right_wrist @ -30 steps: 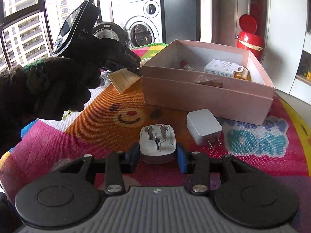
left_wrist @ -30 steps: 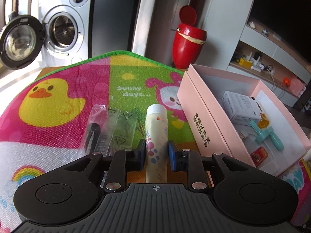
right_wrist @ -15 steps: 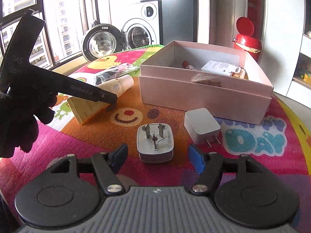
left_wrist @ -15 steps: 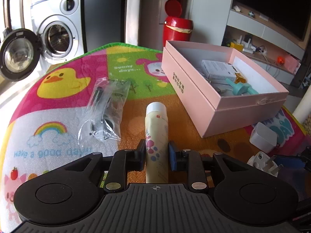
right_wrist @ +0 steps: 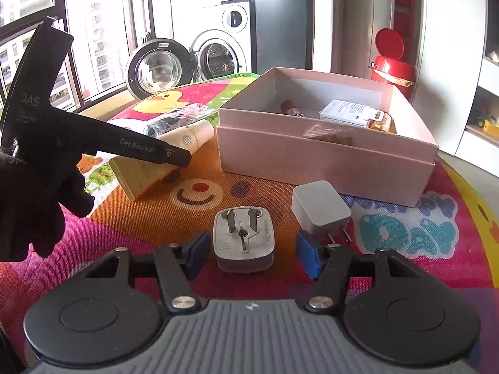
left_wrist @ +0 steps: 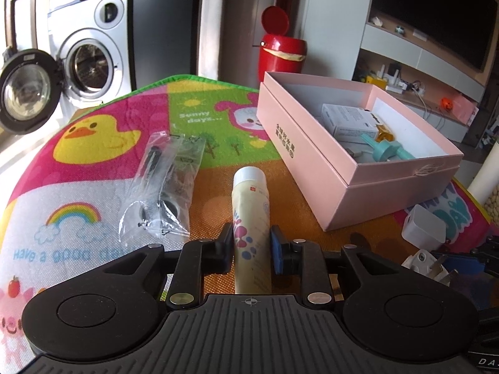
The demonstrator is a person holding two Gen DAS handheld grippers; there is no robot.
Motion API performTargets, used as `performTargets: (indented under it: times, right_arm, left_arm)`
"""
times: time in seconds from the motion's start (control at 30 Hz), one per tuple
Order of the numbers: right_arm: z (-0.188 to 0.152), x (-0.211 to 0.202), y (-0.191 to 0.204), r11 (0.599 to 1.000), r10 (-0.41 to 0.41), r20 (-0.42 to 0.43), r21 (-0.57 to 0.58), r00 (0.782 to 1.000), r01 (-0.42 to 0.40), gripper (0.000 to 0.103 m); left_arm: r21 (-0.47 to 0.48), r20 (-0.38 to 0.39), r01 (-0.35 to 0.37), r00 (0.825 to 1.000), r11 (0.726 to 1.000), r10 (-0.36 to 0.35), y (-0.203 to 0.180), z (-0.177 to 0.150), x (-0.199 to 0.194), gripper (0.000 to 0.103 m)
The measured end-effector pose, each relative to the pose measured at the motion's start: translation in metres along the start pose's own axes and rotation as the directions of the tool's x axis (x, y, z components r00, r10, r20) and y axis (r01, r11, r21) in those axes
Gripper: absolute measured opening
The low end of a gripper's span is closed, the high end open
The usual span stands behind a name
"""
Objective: Organize rigid objects
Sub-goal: 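Lift the tube and plug with both grippers toward the pink box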
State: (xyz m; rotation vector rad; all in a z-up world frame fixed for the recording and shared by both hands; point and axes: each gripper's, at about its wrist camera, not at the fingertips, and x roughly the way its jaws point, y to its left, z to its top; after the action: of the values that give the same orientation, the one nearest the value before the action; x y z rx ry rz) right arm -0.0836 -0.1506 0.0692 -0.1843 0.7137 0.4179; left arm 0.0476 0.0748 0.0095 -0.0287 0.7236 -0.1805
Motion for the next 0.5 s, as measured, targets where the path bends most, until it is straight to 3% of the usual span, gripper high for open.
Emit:
performTargets:
  times: [0.33, 0.5]
  right_arm:
    - [-0.001, -0.047, -0.001, 0.997, 0.012, 0.000, -0.082, 1.000, -0.012, 0.039]
    - [0.012, -0.090, -0.015, 0.995, -0.040, 0.103, -0.085, 0.994, 0.049, 0.039]
  left_arm:
    - [0.117, 0.024, 0.094, 0.995, 0.989, -0.097, -0.019, -0.037, -0.059, 0.026]
    - [0.168, 0.086, 0.153, 0.982, 0.974, -0.169, -0.034, -0.041, -0.099, 0.023]
